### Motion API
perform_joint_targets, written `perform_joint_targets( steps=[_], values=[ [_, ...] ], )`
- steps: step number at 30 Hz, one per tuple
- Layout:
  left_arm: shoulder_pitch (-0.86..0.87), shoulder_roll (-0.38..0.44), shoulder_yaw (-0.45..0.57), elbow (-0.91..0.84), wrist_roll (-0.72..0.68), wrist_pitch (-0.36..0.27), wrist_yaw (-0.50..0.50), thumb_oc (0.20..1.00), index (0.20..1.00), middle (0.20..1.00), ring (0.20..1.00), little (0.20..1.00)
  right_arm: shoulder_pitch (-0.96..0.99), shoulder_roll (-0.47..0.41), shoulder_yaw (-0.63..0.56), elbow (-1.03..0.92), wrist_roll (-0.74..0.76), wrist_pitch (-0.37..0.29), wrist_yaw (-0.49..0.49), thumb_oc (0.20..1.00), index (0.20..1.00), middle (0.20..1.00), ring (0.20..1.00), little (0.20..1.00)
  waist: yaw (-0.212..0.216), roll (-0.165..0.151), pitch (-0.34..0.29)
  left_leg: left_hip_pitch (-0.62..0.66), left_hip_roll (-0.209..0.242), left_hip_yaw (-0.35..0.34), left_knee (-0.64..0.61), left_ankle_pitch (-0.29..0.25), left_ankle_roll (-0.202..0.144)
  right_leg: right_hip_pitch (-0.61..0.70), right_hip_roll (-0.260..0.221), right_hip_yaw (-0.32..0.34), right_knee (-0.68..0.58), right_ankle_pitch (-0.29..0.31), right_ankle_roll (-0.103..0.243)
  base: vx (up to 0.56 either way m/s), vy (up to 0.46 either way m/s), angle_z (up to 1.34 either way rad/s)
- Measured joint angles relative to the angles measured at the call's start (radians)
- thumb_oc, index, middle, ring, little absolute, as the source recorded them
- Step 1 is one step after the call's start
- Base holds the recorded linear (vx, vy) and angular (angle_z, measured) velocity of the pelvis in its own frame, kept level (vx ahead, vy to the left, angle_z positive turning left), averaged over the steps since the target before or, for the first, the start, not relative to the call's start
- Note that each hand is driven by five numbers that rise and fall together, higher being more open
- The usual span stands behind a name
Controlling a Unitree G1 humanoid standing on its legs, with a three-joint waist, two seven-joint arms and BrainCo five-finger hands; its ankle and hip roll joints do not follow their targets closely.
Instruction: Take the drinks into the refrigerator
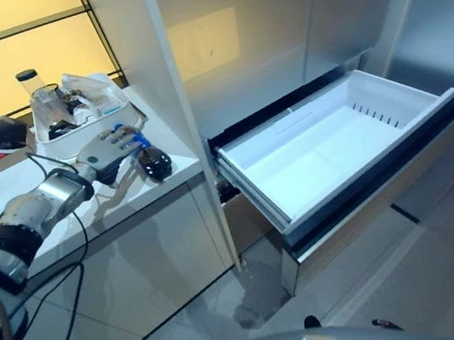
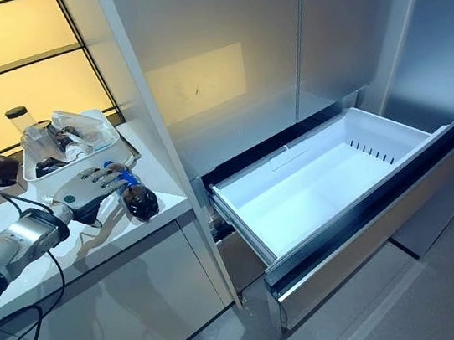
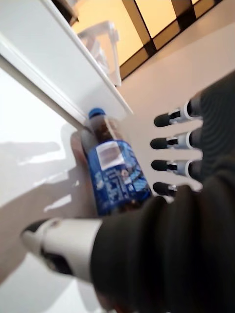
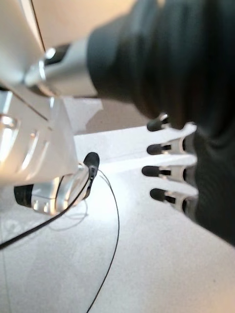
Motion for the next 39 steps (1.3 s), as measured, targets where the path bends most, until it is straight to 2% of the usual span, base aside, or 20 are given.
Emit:
perform_joint_targets(
  steps=[8, 12, 22, 27, 28, 29, 30, 36, 39],
  values=[
    [-0.006, -0.008, -0.006, 0.019, -0.001, -0.008, 0.0, 1.0, 1.0, 1.0, 1.0, 1.0, 0.003, 0.003, -0.001, 0.0, 0.001, -0.001, 0.0, 1.0, 1.0, 1.0, 1.0, 1.0, -0.029, 0.001, -0.002, -0.019, -0.011, 0.027, -0.001, -0.001, 0.002, -0.037, -0.002, 0.032, 0.0, 0.013, 0.002, -0.02, 0.04, -0.12],
    [-0.03, -0.027, -0.011, 0.034, -0.001, -0.01, 0.0, 1.0, 1.0, 1.0, 1.0, 1.0, 0.008, 0.002, -0.003, 0.009, 0.001, -0.001, 0.0, 1.0, 1.0, 1.0, 1.0, 1.0, -0.03, -0.002, 0.003, -0.039, -0.015, 0.044, 0.0, -0.001, 0.003, -0.069, -0.001, 0.051, 0.0, 0.022, 0.002, -0.02, 0.04, -0.13],
    [-0.148, -0.029, -0.061, 0.036, -0.03, -0.014, 0.011, 1.0, 1.0, 1.0, 1.0, 1.0, -0.029, 0.006, -0.004, 0.051, 0.01, -0.001, -0.015, 1.0, 1.0, 1.0, 1.0, 1.0, -0.03, 0.002, 0.062, -0.075, -0.031, 0.055, -0.001, 0.0, 0.009, -0.114, -0.01, 0.071, 0.0, 0.037, 0.007, -0.04, 0.061, -0.04],
    [-0.266, -0.03, -0.119, 0.05, -0.049, -0.011, 0.018, 1.0, 1.0, 1.0, 1.0, 1.0, -0.088, 0.005, -0.005, 0.049, 0.022, -0.002, -0.035, 1.0, 1.0, 1.0, 1.0, 1.0, -0.025, -0.002, 0.103, -0.108, -0.041, 0.061, 0.0, 0.003, 0.019, -0.155, -0.018, 0.082, 0.001, 0.051, 0.009, -0.07, 0.051, -0.03],
    [-0.28, -0.029, -0.12, 0.056, -0.05, -0.011, 0.012, 0.896, 0.896, 0.896, 0.896, 0.896, -0.097, 0.001, -0.005, 0.047, 0.022, -0.004, -0.04, 1.0, 1.0, 1.0, 1.0, 1.0, -0.025, -0.002, 0.116, -0.112, -0.042, 0.064, -0.001, 0.005, 0.016, -0.156, -0.018, 0.085, 0.001, 0.052, 0.009, -0.06, 0.047, -0.03],
    [-0.285, -0.026, -0.121, 0.056, -0.05, -0.013, 0.01, 0.404, 0.404, 0.404, 0.404, 0.404, -0.098, 0.0, -0.005, 0.047, 0.024, -0.006, -0.042, 1.0, 1.0, 1.0, 1.0, 1.0, -0.024, -0.004, 0.123, -0.114, -0.043, 0.065, 0.0, 0.004, 0.017, -0.158, -0.018, 0.086, 0.001, 0.053, 0.009, -0.05, 0.038, 0.0],
    [-0.296, -0.021, -0.122, 0.06, -0.053, -0.015, 0.009, 0.2, 0.2, 0.2, 0.2, 0.2, -0.1, -0.001, -0.007, 0.047, 0.032, -0.007, -0.044, 1.0, 1.0, 1.0, 1.0, 1.0, -0.02, -0.001, 0.123, -0.124, -0.046, 0.061, -0.001, 0.005, 0.023, -0.167, -0.023, 0.085, 0.001, 0.055, 0.01, -0.03, 0.022, 0.04],
    [-0.359, 0.0, -0.158, 0.108, -0.061, -0.013, 0.002, 0.2, 0.2, 0.2, 0.2, 0.2, -0.104, -0.003, -0.036, 0.049, 0.052, -0.01, -0.045, 1.0, 1.0, 1.0, 1.0, 1.0, -0.019, -0.024, 0.163, -0.129, -0.057, 0.062, 0.0, 0.007, 0.025, -0.174, -0.035, 0.086, 0.0, 0.041, 0.013, -0.01, 0.006, 0.01],
    [-0.373, 0.023, -0.159, 0.096, -0.059, -0.019, -0.001, 0.2, 0.2, 0.2, 0.2, 0.2, -0.108, -0.007, -0.037, 0.049, 0.058, -0.01, -0.045, 1.0, 1.0, 1.0, 1.0, 1.0, -0.019, -0.015, 0.172, -0.126, -0.061, 0.059, 0.0, 0.009, 0.028, -0.176, -0.039, 0.086, 0.0, 0.042, 0.015, 0.0, 0.0, 0.0]
  ],
)
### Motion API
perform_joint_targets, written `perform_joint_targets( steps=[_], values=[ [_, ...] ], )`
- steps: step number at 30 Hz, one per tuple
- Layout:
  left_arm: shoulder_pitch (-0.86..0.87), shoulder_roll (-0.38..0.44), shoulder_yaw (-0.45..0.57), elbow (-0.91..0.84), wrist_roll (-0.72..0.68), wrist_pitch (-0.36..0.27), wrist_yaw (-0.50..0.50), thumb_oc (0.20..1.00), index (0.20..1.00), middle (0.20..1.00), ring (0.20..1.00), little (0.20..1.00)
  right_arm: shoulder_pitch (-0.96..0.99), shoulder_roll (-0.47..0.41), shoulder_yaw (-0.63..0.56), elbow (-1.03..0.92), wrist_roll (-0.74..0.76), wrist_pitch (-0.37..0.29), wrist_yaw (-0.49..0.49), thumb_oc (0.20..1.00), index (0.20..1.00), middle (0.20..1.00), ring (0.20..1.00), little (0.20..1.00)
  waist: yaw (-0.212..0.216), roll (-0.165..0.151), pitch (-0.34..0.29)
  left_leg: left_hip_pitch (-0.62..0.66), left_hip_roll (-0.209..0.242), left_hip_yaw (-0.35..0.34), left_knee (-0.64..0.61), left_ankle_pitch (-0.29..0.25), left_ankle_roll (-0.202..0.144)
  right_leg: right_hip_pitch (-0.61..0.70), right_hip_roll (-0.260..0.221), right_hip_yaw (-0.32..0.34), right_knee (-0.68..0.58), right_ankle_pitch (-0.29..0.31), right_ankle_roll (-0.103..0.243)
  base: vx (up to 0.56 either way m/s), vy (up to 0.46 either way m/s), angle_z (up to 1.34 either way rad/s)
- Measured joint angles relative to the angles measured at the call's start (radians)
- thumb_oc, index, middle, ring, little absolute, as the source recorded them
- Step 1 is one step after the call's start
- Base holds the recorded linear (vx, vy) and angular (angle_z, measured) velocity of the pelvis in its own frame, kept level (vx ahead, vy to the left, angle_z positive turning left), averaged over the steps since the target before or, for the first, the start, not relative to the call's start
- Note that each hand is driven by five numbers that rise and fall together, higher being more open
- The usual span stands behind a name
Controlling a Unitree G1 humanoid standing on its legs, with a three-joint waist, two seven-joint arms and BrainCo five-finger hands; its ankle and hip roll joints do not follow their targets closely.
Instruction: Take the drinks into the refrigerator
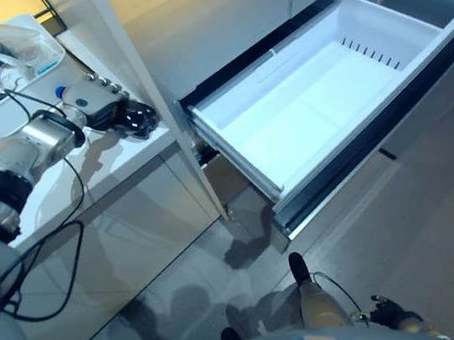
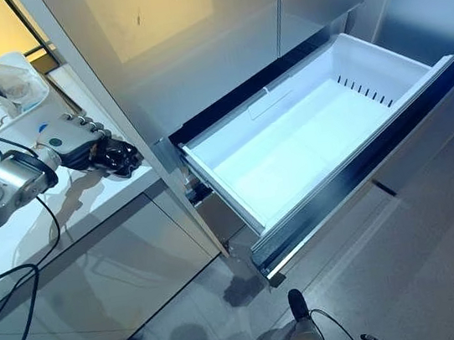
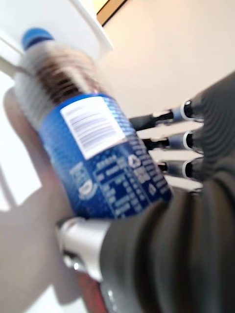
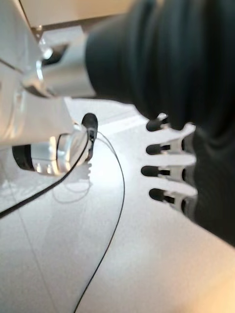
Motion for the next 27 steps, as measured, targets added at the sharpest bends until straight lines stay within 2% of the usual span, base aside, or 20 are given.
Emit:
perform_joint_targets(
  steps=[5, 9, 22, 25, 27],
  values=[
    [-0.006, 0.031, 0.026, -0.014, -0.01, 0.001, -0.016, 0.2, 0.2, 0.2, 0.2, 0.2, -0.01, 0.0, 0.0, -0.009, 0.0, 0.0, -0.001, 1.0, 1.0, 1.0, 1.0, 1.0, 0.005, 0.0, 0.01, -0.016, 0.001, -0.006, 0.001, 0.004, -0.004, -0.012, 0.0, -0.005, 0.0, 0.007, 0.002, 0.01, -0.005, 0.01],
    [-0.004, 0.014, 0.043, -0.015, -0.023, 0.01, -0.017, 0.2, 0.2, 0.2, 0.2, 0.2, -0.01, 0.0, 0.0, -0.037, 0.001, -0.001, -0.006, 1.0, 1.0, 1.0, 1.0, 1.0, 0.024, 0.0, 0.012, -0.016, 0.002, -0.007, 0.0, 0.003, -0.004, -0.013, 0.002, -0.005, 0.0, 0.014, 0.001, 0.0, 0.0, 0.0],
    [0.02, -0.001, 0.087, -0.014, -0.024, 0.03, -0.017, 0.2, 0.2, 0.2, 0.2, 0.2, -0.011, 0.007, 0.003, -0.087, 0.0, -0.019, -0.027, 1.0, 1.0, 1.0, 1.0, 1.0, 0.026, -0.007, 0.013, -0.016, 0.004, -0.009, 0.0, 0.004, -0.004, -0.011, 0.003, -0.008, 0.001, 0.014, 0.0, 0.0, -0.008, 0.0],
    [0.091, -0.023, 0.21, -0.003, -0.057, 0.042, -0.018, 0.2, 0.2, 0.2, 0.2, 0.2, -0.011, 0.018, 0.002, -0.09, 0.0, -0.019, -0.028, 1.0, 1.0, 1.0, 1.0, 1.0, 0.025, -0.009, 0.015, -0.016, 0.004, -0.009, 0.001, 0.004, -0.004, -0.011, 0.003, -0.008, 0.001, 0.014, 0.0, -0.02, -0.017, 0.0],
    [0.162, -0.047, 0.339, 0.006, -0.122, 0.052, -0.023, 0.2, 0.2, 0.2, 0.2, 0.2, -0.01, 0.025, 0.002, -0.091, 0.0, -0.019, -0.028, 1.0, 1.0, 1.0, 1.0, 1.0, 0.023, -0.01, 0.015, -0.016, 0.005, -0.009, 0.003, 0.004, -0.004, -0.011, 0.003, -0.009, 0.001, 0.015, 0.0, -0.04, -0.021, -0.01]
  ],
)
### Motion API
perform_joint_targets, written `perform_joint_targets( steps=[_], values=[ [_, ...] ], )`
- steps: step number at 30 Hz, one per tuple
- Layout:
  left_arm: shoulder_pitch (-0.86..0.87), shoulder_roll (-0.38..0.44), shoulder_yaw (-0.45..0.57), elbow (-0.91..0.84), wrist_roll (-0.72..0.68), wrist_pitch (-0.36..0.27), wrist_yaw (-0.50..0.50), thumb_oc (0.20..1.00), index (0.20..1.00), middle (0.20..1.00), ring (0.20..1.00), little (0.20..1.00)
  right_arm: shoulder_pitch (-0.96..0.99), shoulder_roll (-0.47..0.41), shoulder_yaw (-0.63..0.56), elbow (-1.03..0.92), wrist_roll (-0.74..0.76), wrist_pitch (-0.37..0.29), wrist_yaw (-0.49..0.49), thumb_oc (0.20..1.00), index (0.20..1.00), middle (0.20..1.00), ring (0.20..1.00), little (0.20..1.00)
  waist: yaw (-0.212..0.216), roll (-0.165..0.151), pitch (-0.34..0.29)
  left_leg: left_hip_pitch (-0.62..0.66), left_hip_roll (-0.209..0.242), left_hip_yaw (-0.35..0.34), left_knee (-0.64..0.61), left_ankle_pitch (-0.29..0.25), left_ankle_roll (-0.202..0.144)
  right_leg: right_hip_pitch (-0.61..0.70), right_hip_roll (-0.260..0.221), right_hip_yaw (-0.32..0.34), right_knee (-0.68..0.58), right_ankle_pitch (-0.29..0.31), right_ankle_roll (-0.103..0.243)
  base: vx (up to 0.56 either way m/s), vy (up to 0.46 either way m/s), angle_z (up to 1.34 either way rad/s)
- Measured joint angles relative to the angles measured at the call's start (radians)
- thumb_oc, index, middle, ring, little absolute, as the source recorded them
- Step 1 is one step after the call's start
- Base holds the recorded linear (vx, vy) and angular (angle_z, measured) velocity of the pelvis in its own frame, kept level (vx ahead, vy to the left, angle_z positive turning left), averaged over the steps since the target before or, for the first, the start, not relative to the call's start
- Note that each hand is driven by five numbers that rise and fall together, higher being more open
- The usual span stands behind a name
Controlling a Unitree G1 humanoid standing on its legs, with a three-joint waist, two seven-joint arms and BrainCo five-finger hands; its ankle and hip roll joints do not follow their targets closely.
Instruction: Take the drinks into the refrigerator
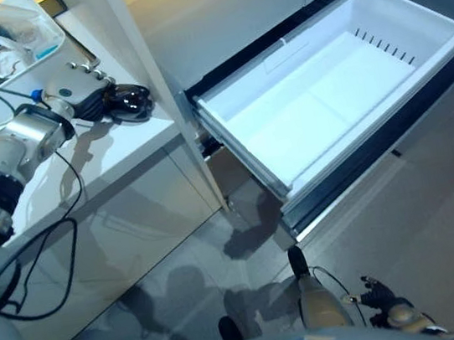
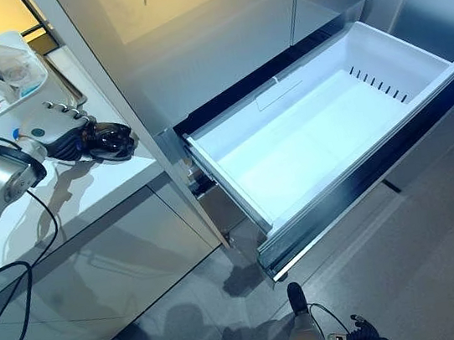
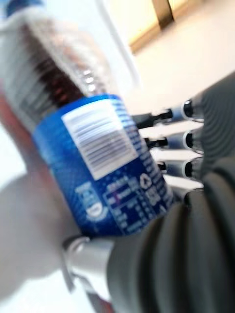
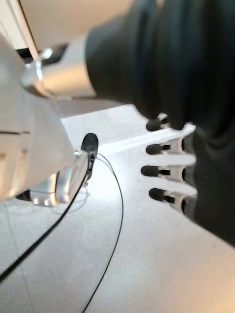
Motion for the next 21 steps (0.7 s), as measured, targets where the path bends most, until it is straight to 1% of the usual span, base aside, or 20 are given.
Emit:
perform_joint_targets(
  steps=[1, 2, 4, 5, 6, 8, 9, 10, 11, 12, 16, 17, 18, 21],
  values=[
    [0.069, -0.018, 0.1, -0.002, -0.108, 0.009, -0.002, 0.2, 0.2, 0.2, 0.2, 0.2, 0.003, 0.006, -0.002, -0.002, 0.001, -0.001, 0.0, 1.0, 1.0, 1.0, 1.0, 1.0, -0.001, -0.001, 0.001, 0.0, 0.001, 0.001, 0.002, 0.0, 0.0, 0.0, 0.001, 0.0, 0.0, 0.001, -0.001, -0.04, -0.017, -0.01],
    [0.142, -0.058, 0.235, -0.017, -0.228, 0.008, -0.001, 0.2, 0.2, 0.2, 0.2, 0.2, 0.009, 0.013, -0.011, -0.001, 0.005, -0.001, -0.002, 1.0, 1.0, 1.0, 1.0, 1.0, 0.0, -0.003, 0.002, 0.0, 0.001, 0.0, 0.002, 0.0, 0.0, 0.0, 0.001, -0.003, 0.0, 0.001, -0.001, -0.04, -0.024, -0.01],
    [0.194, -0.066, 0.276, -0.038, -0.381, 0.005, -0.014, 0.2, 0.2, 0.2, 0.2, 0.2, 0.01, 0.015, -0.012, -0.002, 0.012, -0.001, -0.001, 1.0, 1.0, 1.0, 1.0, 1.0, 0.002, -0.012, 0.006, 0.001, 0.001, 0.0, 0.002, 0.0, 0.0, 0.001, 0.002, -0.011, 0.0, 0.004, -0.004, -0.02, -0.015, 0.01],
    [0.217, -0.069, 0.291, -0.049, -0.395, 0.003, -0.015, 0.2, 0.2, 0.2, 0.2, 0.2, 0.01, 0.016, -0.012, -0.002, 0.012, -0.001, 0.0, 1.0, 1.0, 1.0, 1.0, 1.0, -0.001, -0.013, 0.006, 0.001, 0.002, 0.0, 0.002, 0.0, 0.0, 0.001, 0.002, -0.017, 0.0, 0.005, -0.006, 0.0, 0.0, 0.0],
    [0.273, -0.064, 0.346, -0.118, -0.428, 0.007, -0.017, 0.2, 0.2, 0.2, 0.2, 0.2, 0.012, 0.017, -0.013, 0.0, 0.012, -0.001, 0.002, 1.0, 1.0, 1.0, 1.0, 1.0, -0.001, -0.013, 0.006, 0.003, 0.002, 0.0, 0.002, 0.0, 0.0, 0.002, 0.002, -0.024, 0.0, 0.005, -0.006, 0.0, 0.0, 0.0],
    [0.311, -0.07, 0.377, -0.169, -0.515, -0.007, -0.029, 0.2, 0.2, 0.2, 0.2, 0.2, 0.019, 0.018, -0.013, 0.0, 0.016, 0.0, 0.002, 1.0, 1.0, 1.0, 1.0, 1.0, 0.003, -0.014, 0.008, 0.007, 0.002, -0.001, 0.002, 0.0, 0.0, 0.008, 0.002, -0.028, 0.0, 0.005, -0.006, 0.0, 0.0, 0.0],
    [0.345, -0.075, 0.411, -0.202, -0.556, -0.01, -0.032, 0.2, 0.2, 0.2, 0.2, 0.2, 0.019, 0.018, -0.014, 0.0, 0.017, 0.0, 0.003, 1.0, 1.0, 1.0, 1.0, 1.0, 0.002, -0.015, 0.011, 0.014, 0.003, 0.0, 0.002, 0.0, 0.0, 0.015, 0.002, -0.031, 0.0, 0.005, -0.006, 0.0, 0.0, 0.0],
    [0.353, -0.077, 0.415, -0.21, -0.576, -0.016, -0.033, 0.2, 0.2, 0.2, 0.2, 0.2, 0.019, 0.018, -0.014, -0.001, 0.017, 0.0, 0.003, 1.0, 1.0, 1.0, 1.0, 1.0, 0.005, -0.015, 0.012, 0.016, 0.003, 0.0, 0.002, 0.0, 0.0, 0.017, 0.002, -0.032, 0.0, 0.005, -0.006, 0.0, 0.0, 0.0],
    [0.409, -0.074, 0.46, -0.273, -0.587, -0.015, -0.04, 0.2, 0.2, 0.2, 0.2, 0.2, 0.015, 0.018, -0.016, -0.003, 0.02, 0.0, 0.005, 1.0, 1.0, 1.0, 1.0, 1.0, 0.009, -0.014, 0.013, 0.018, 0.002, 0.0, 0.002, 0.0, 0.0, 0.018, 0.001, -0.04, 0.0, 0.005, -0.006, 0.0, 0.0, 0.0],
    [0.443, -0.074, 0.471, -0.327, -0.592, -0.027, -0.043, 0.2, 0.2, 0.2, 0.2, 0.2, 0.019, 0.018, -0.022, -0.005, 0.021, 0.0, 0.005, 1.0, 1.0, 1.0, 1.0, 1.0, 0.006, -0.013, 0.014, 0.018, 0.002, 0.0, 0.002, 0.0, 0.0, 0.018, 0.001, -0.042, 0.0, 0.005, -0.007, 0.0, 0.0, 0.0],
    [0.529, -0.086, 0.505, -0.471, -0.648, -0.059, -0.071, 0.2, 0.2, 0.2, 0.2, 0.2, 0.018, 0.017, -0.033, -0.004, 0.02, 0.001, 0.007, 1.0, 1.0, 1.0, 1.0, 1.0, 0.027, -0.012, 0.015, 0.019, 0.003, 0.0, 0.002, 0.0, 0.0, 0.019, 0.001, -0.045, 0.0, 0.006, -0.009, 0.0, 0.0, 0.0],
    [0.56, -0.089, 0.531, -0.504, -0.659, -0.067, -0.079, 0.2, 0.2, 0.2, 0.2, 0.2, 0.017, 0.018, -0.035, -0.004, 0.02, 0.001, 0.008, 1.0, 1.0, 1.0, 1.0, 1.0, 0.026, -0.011, 0.016, 0.019, 0.003, 0.001, 0.002, 0.0, 0.0, 0.019, 0.002, -0.045, 0.0, 0.006, -0.009, 0.0, 0.0, 0.0],
    [0.579, -0.099, 0.546, -0.527, -0.679, -0.085, -0.087, 0.2, 0.2, 0.2, 0.2, 0.2, 0.018, 0.017, -0.039, -0.004, 0.02, 0.001, 0.007, 1.0, 1.0, 1.0, 1.0, 1.0, 0.027, -0.008, 0.017, 0.019, 0.003, 0.0, 0.002, 0.0, 0.0, 0.019, 0.001, -0.046, 0.0, 0.006, -0.009, 0.0, 0.0, 0.0],
    [0.626, -0.137, 0.604, -0.587, -0.734, -0.09, -0.105, 0.2, 0.2, 0.2, 0.2, 0.2, 0.014, 0.016, -0.043, -0.007, 0.02, 0.001, 0.007, 1.0, 1.0, 1.0, 1.0, 1.0, 0.029, -0.002, 0.021, 0.02, 0.003, -0.001, 0.002, 0.001, 0.001, 0.021, 0.001, -0.047, 0.0, 0.006, -0.009, 0.0, 0.0, 0.0]
  ],
)
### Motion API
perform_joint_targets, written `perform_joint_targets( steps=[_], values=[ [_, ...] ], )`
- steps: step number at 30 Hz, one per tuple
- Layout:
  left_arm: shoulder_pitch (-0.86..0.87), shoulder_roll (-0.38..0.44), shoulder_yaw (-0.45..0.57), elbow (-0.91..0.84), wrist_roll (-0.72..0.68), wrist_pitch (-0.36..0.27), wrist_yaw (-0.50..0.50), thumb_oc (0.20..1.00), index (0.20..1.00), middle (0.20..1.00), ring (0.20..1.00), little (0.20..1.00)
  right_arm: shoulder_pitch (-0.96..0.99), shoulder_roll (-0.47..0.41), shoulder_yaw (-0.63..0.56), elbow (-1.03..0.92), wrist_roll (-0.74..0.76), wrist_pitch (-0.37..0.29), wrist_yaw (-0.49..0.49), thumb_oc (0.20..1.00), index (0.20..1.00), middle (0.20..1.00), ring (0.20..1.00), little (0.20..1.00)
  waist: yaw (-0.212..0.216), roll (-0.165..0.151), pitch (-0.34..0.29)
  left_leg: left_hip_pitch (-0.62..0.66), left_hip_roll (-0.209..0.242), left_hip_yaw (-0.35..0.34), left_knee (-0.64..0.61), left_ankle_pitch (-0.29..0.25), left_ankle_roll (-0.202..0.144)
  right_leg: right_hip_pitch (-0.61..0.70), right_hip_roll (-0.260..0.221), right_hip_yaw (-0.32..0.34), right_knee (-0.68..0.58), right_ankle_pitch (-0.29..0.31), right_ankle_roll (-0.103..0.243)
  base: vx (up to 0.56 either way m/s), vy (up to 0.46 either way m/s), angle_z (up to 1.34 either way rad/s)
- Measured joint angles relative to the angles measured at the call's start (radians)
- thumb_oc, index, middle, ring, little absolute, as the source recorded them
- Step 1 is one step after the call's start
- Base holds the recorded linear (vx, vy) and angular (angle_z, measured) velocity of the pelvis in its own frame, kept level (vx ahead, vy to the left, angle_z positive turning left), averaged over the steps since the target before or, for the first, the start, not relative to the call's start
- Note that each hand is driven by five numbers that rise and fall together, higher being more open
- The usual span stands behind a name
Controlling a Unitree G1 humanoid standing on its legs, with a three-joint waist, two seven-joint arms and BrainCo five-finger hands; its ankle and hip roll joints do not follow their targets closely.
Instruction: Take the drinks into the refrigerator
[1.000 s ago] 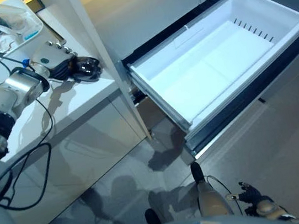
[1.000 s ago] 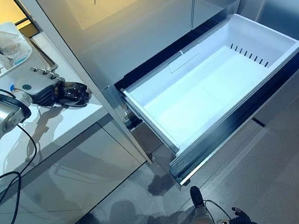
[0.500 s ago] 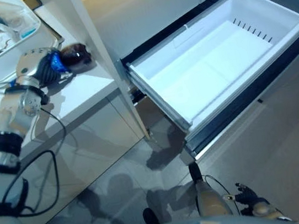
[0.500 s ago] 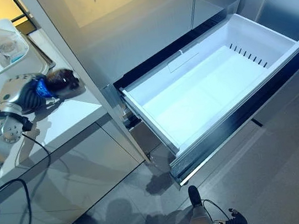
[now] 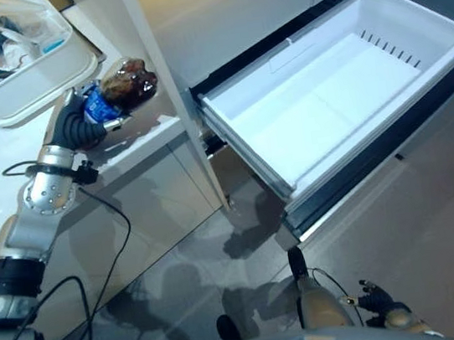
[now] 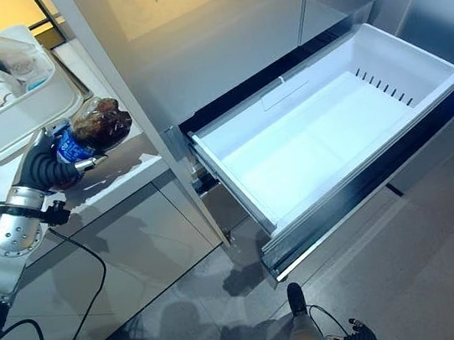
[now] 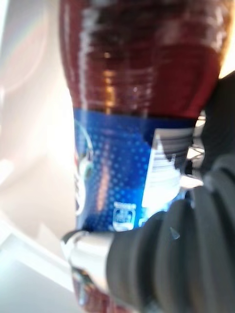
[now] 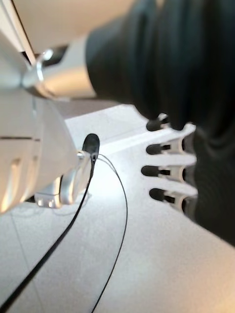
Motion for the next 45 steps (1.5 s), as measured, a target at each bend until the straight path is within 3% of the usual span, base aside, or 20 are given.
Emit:
perform_joint_targets(
  steps=[6, 12, 18, 23, 32, 37, 41, 45],
  values=[
    [0.076, -0.117, 0.06, -0.164, -0.244, -0.022, -0.066, 0.2, 0.2, 0.2, 0.2, 0.2, -0.002, -0.006, -0.004, 0.005, 0.0, 0.0, 0.0, 1.0, 1.0, 1.0, 1.0, 1.0, 0.002, 0.012, 0.007, 0.005, 0.003, -0.003, 0.0, 0.0, 0.0, 0.01, 0.001, -0.004, 0.0, -0.001, -0.001, 0.0, 0.0, 0.0],
    [0.174, -0.201, 0.014, -0.321, -0.444, 0.008, -0.174, 0.2, 0.2, 0.2, 0.2, 0.2, -0.005, -0.003, -0.03, 0.013, 0.023, 0.002, 0.006, 1.0, 1.0, 1.0, 1.0, 1.0, 0.001, 0.012, 0.008, 0.021, 0.004, -0.003, 0.0, 0.0, 0.0, 0.022, 0.002, -0.006, 0.0, -0.003, -0.003, 0.0, 0.0, 0.0],
    [0.29, -0.304, -0.097, -0.322, -0.506, 0.103, -0.212, 0.2, 0.2, 0.2, 0.2, 0.2, -0.005, -0.011, -0.153, 0.025, 0.162, 0.002, -0.001, 1.0, 1.0, 1.0, 1.0, 1.0, -0.003, 0.012, 0.009, 0.029, 0.008, -0.004, 0.0, 0.0, 0.0, 0.03, 0.005, -0.012, 0.0, -0.005, -0.005, 0.0, 0.0, 0.0],
    [0.298, -0.325, -0.1, -0.328, -0.522, 0.109, -0.214, 0.2, 0.2, 0.2, 0.2, 0.2, 0.001, -0.041, -0.239, -0.02, 0.303, -0.001, -0.014, 1.0, 1.0, 1.0, 1.0, 1.0, -0.003, 0.009, 0.009, 0.045, 0.011, -0.017, 0.0, 0.0, 0.0, 0.055, 0.004, -0.028, 0.0, -0.006, -0.006, -0.01, -0.028, 0.08],
    [0.336, -0.466, -0.073, -0.359, -0.54, 0.113, -0.202, 0.2, 0.2, 0.2, 0.2, 0.2, 0.117, -0.072, -0.403, -0.697, 0.364, -0.105, -0.119, 1.0, 1.0, 1.0, 1.0, 1.0, -0.034, -0.014, -0.001, 0.075, 0.013, -0.025, 0.0, -0.002, 0.0, 0.088, 0.005, -0.031, 0.0, -0.013, -0.004, 0.01, -0.014, 0.01],
    [0.351, -0.492, -0.036, -0.358, -0.539, 0.115, -0.191, 0.2, 0.2, 0.2, 0.2, 0.2, 0.127, -0.061, -0.482, -0.83, 0.351, -0.156, -0.2, 1.0, 1.0, 1.0, 1.0, 1.0, -0.034, -0.056, -0.037, 0.086, 0.014, -0.023, 0.0, -0.003, -0.001, 0.099, 0.008, -0.029, 0.0, -0.015, -0.005, 0.04, -0.016, -0.02],
    [0.374, -0.497, 0.025, -0.359, -0.538, 0.115, -0.185, 0.2, 0.2, 0.2, 0.2, 0.2, 0.155, -0.055, -0.526, -1.027, 0.215, -0.147, -0.288, 1.0, 1.0, 1.0, 1.0, 1.0, -0.04, -0.061, -0.075, 0.092, 0.015, -0.022, 0.0, -0.003, -0.002, 0.101, 0.008, -0.029, 0.0, -0.021, -0.006, 0.03, -0.008, -0.01],
    [0.405, -0.533, 0.072, -0.358, -0.496, 0.115, -0.169, 0.2, 0.2, 0.2, 0.2, 0.2, 0.128, -0.062, -0.551, -1.374, 0.024, -0.158, -0.342, 1.0, 1.0, 1.0, 1.0, 1.0, -0.058, -0.056, -0.096, 0.104, 0.016, -0.023, 0.0, -0.003, -0.002, 0.116, 0.009, -0.029, 0.0, -0.02, -0.007, 0.0, 0.0, 0.0]
  ],
)
